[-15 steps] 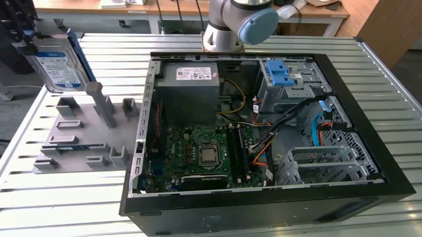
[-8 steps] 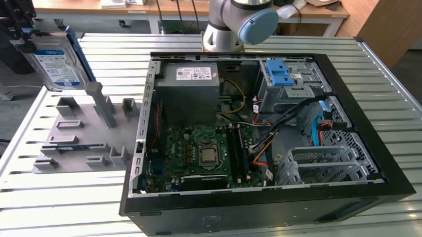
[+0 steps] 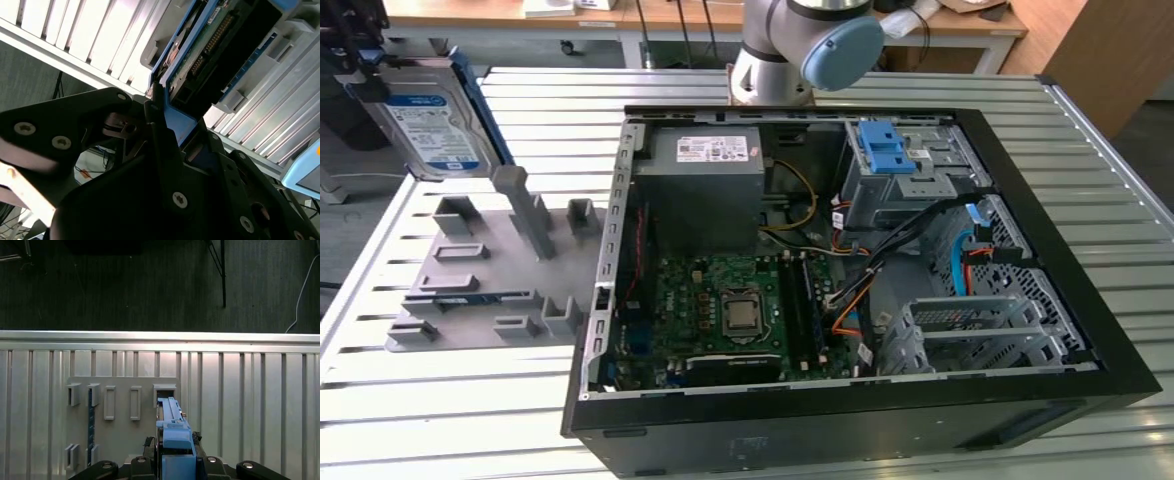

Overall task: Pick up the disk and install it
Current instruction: 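Pick up the disk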

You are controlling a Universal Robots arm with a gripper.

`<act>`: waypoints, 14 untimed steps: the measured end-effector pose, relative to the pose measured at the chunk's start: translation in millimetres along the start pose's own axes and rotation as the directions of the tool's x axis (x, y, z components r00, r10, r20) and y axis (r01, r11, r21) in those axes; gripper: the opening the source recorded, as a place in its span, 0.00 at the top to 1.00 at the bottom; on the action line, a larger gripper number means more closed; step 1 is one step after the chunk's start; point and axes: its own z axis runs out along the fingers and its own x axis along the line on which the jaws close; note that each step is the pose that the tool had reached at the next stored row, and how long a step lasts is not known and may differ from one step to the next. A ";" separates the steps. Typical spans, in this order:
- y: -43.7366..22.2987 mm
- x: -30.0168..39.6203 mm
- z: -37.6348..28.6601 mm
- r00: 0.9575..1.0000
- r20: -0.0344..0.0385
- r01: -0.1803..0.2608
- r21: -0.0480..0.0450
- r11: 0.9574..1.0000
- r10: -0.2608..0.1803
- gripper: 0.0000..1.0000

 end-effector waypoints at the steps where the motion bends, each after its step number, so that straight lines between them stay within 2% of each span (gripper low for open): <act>1: 0.0 0.0 -0.7 1.000 0.000 0.000 0.000 1.000 0.000 0.64; 14: 0.1 -0.1 -10.3 1.000 0.000 0.000 0.000 1.000 0.000 0.64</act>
